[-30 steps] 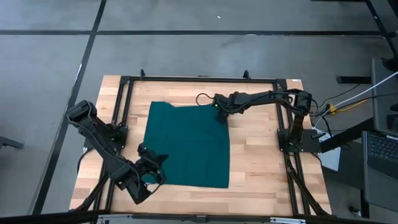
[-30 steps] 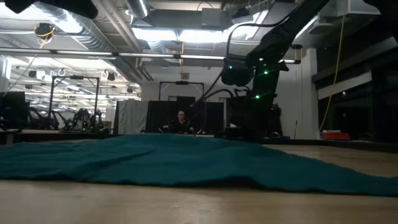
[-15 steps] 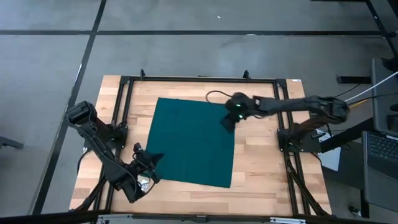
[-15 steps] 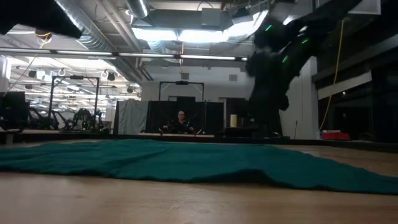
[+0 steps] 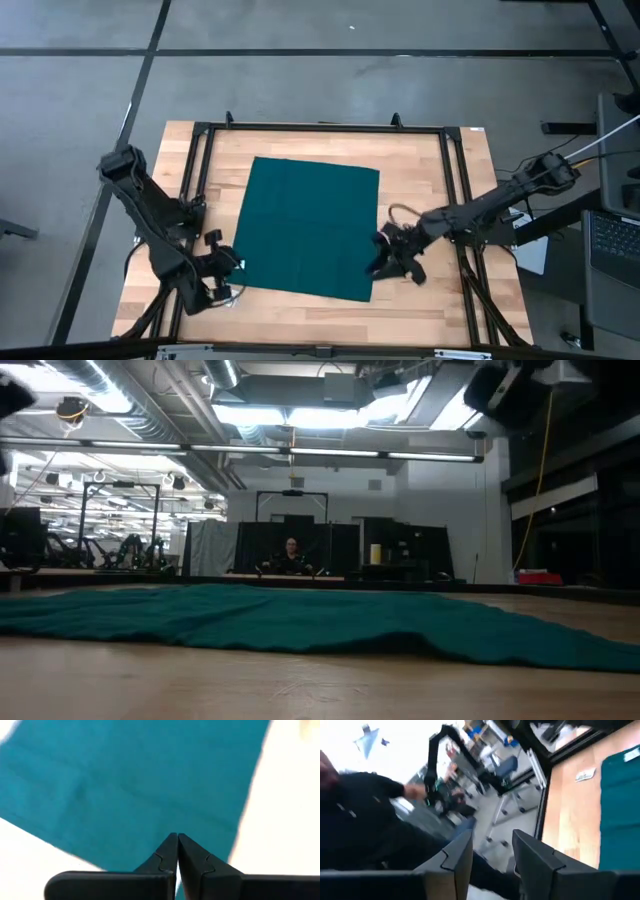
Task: Fold microfiber towels
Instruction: Fold the towel
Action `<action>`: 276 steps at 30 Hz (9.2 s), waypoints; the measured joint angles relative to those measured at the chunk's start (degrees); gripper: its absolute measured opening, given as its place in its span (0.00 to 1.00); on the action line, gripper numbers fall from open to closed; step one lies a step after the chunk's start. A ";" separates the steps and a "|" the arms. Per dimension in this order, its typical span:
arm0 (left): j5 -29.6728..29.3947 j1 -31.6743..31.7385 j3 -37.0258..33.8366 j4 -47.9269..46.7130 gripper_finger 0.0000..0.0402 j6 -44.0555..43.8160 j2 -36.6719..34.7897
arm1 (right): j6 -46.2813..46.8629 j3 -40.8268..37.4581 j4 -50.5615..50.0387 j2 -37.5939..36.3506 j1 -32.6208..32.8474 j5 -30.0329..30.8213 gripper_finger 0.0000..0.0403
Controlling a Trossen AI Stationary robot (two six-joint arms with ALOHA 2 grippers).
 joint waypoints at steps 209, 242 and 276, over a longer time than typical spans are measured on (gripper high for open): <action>-29.49 34.43 -7.81 21.58 0.01 -24.41 0.78 | 1.09 13.17 -87.86 1.68 2.50 67.76 0.01; -26.30 41.28 -7.81 41.22 0.07 16.79 0.78 | 2.90 10.93 -81.65 -0.96 3.00 69.45 0.27; 12.80 44.47 -3.53 24.18 0.00 20.74 7.79 | 14.16 5.47 -64.73 -18.78 17.21 40.48 0.16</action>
